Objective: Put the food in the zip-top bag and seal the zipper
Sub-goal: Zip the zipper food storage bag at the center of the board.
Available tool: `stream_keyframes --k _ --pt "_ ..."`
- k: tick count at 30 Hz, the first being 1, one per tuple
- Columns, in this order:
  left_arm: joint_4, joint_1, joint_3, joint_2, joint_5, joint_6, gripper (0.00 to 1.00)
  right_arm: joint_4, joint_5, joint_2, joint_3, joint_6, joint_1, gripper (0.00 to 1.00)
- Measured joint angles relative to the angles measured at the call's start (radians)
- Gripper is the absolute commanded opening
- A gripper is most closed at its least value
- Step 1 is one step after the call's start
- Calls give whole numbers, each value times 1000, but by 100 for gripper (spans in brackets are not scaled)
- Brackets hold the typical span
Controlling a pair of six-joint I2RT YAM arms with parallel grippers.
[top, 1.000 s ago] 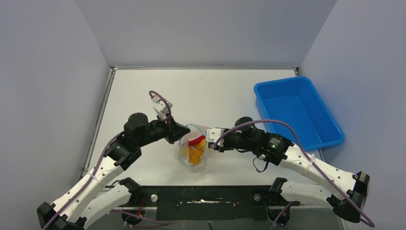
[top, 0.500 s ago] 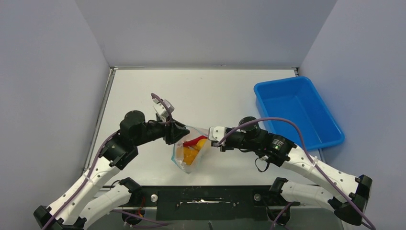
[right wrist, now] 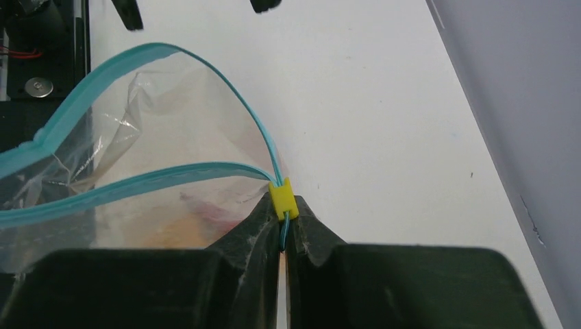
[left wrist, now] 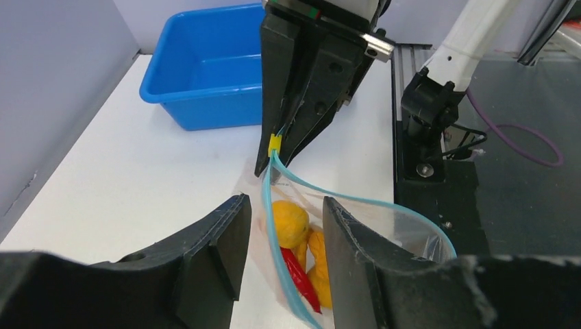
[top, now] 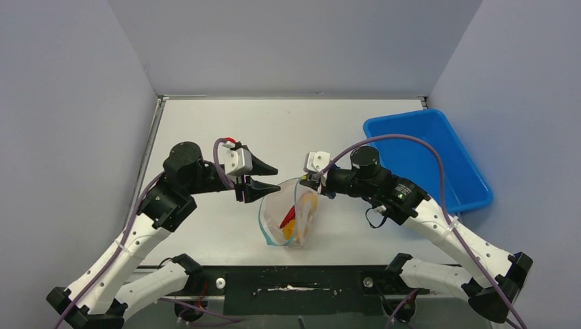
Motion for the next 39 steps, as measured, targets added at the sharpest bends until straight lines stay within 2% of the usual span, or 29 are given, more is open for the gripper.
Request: stream_keyframes --k 6,16,34,37,39 --pt "60 -3 -9 70 18 10 38 -5 -56 13 13 31 -8 0" --pt "145 -47 -9 156 15 -13 39 -17 -72 49 27 74 -19 0" --pt "169 -133 -26 201 -146 85 28 -18 -105 53 28 102 -32 0" --pt "162 -139 -26 202 -151 105 22 -16 -107 54 28 103 -33 0" --pt "156 -144 -26 203 -151 116 13 -16 -107 54 28 103 -33 0"
